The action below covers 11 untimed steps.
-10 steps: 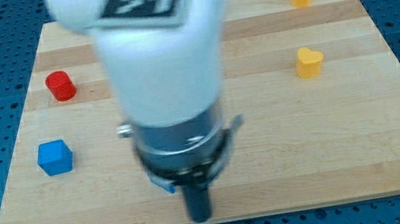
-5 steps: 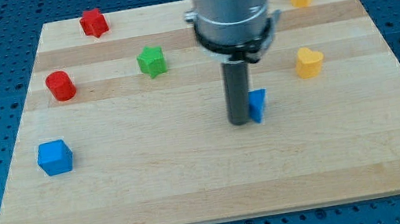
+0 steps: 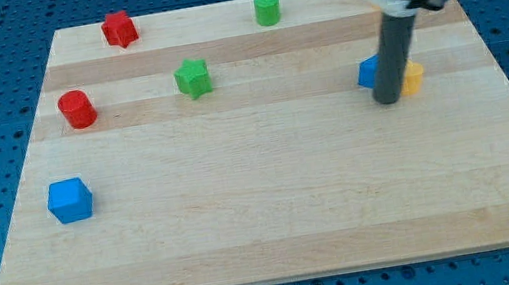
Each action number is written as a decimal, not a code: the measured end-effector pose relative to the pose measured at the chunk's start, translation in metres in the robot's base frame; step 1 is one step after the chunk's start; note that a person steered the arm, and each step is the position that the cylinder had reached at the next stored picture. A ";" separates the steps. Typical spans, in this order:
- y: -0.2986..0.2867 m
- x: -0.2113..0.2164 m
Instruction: Place the blue triangle and yellow heart vertically to each other
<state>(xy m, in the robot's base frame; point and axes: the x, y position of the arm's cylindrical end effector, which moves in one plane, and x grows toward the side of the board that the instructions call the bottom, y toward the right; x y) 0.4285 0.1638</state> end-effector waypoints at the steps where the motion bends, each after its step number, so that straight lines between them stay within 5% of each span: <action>1: 0.024 -0.001; 2: 0.049 0.017; 3: 0.112 -0.009; 4: 0.079 -0.057; 5: 0.018 -0.045; 6: 0.012 -0.012; 9: -0.001 -0.001; 11: -0.105 -0.006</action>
